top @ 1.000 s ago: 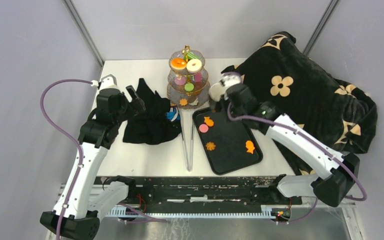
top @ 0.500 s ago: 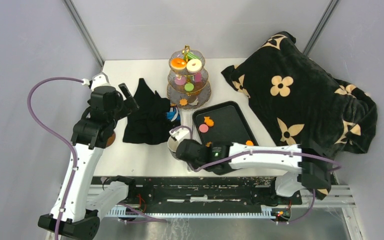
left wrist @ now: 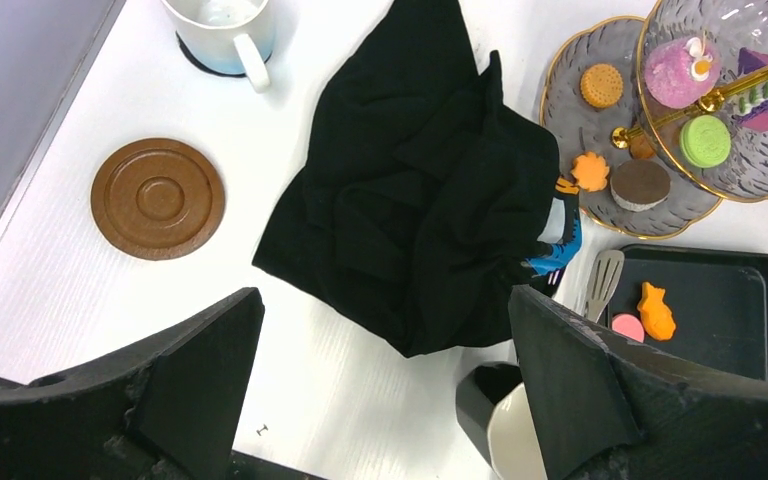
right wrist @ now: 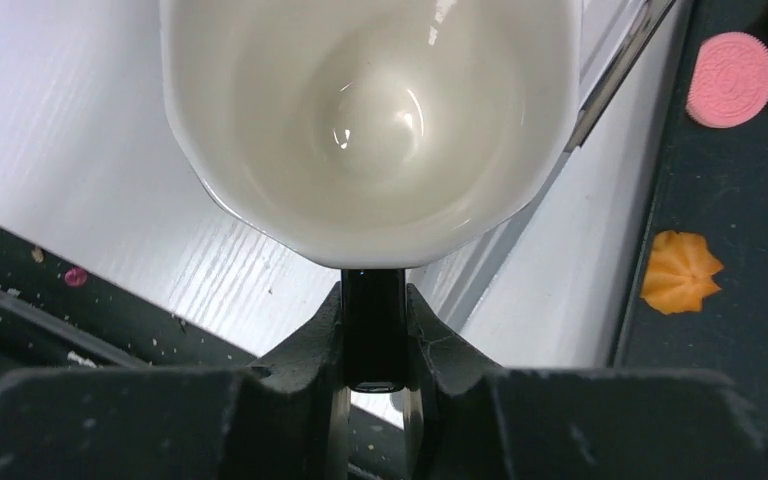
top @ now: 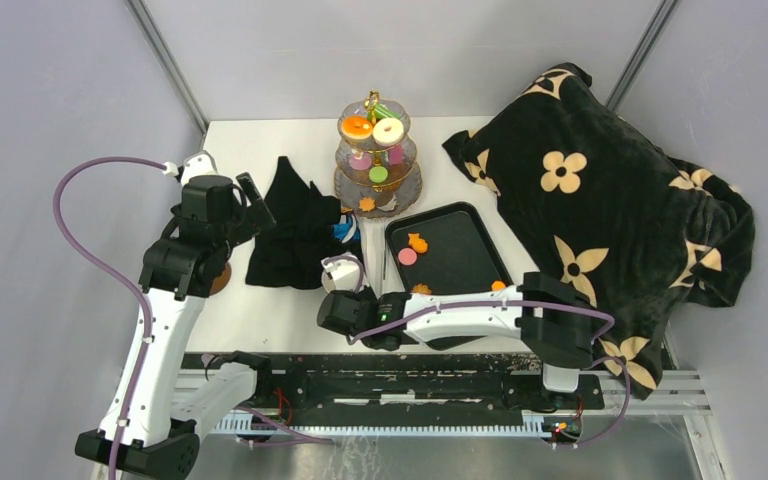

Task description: Serve the afternoon tea

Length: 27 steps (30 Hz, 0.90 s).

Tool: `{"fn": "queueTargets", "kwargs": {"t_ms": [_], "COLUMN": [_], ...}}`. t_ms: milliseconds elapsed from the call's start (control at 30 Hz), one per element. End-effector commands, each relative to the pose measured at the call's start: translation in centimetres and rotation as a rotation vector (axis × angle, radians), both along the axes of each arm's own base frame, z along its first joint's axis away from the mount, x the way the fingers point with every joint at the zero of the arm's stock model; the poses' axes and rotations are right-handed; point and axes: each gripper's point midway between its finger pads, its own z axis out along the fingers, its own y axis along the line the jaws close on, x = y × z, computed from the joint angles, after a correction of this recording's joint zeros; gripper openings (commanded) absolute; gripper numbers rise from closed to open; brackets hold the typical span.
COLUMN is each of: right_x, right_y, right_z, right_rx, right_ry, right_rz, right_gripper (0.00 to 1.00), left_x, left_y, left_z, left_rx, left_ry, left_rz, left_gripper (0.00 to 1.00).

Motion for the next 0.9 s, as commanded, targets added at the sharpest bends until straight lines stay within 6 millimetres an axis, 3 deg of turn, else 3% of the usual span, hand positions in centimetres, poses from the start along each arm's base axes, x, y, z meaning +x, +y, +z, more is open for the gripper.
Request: {"fn": "queueTargets", "kwargs": {"t_ms": [0,167,233,267,333,467,533,633,700,867], "right_x": [2.1,2.9,2.8,2.7,2.5,2.2,2.0,2.0,2.7,6.6], "right_y": [3.5,3.3,3.3,3.3,3.2,2.3,1.1,-1.9,-5.3,-17.1], "right_z": [3.6,2.8,2.6,2.6,3.0,6.2,8.4,11.6,13.2,14.3], "right_rx": [0.19,0.169,0.163,0.164,0.171,0.205,0.219,0.224,0.211,0.143], "right_ry": [-0.09,-0.068,-0.057,-0.053,-0.048,-0.066,-0.087,-0.127,-0.174,-0.224], "right_rz": [-0.1,-0.17,-0.17,-0.163,-0.147,-0.098,-0.076,-0.066,-0.109,-0.338], "right_gripper": [0.01,0.02,0.23,0.42,0.66,0.94,1.0,1.0,1.0,1.0], "left_x": [-0.1,-0.2,-0.2,-0.2,-0.2,-0.6,-1.0,-2.2,-3.5,-6.5], "left_y": [0.2,0.1,-0.1,-0.2,-0.4,-1.3,-1.6,-2.2,-2.3,-3.4], "left_z": [1.5,0.5,0.4,0.4,0.4,0.6,0.3,-0.8,-1.9,-4.6], "left_rx": [-0.034,-0.028,-0.028,-0.024,-0.015,-0.02,-0.031,-0.065,-0.085,-0.184], "left_ry": [-0.046,-0.018,-0.011,-0.008,-0.002,0.01,0.024,0.072,0.126,0.219], "left_rz": [0.042,0.026,0.013,0.002,-0.022,-0.092,-0.117,-0.136,-0.131,-0.116], "left_gripper": [0.99,0.99,0.99,0.99,0.99,0.99,0.99,0.99,1.0,0.96]}}
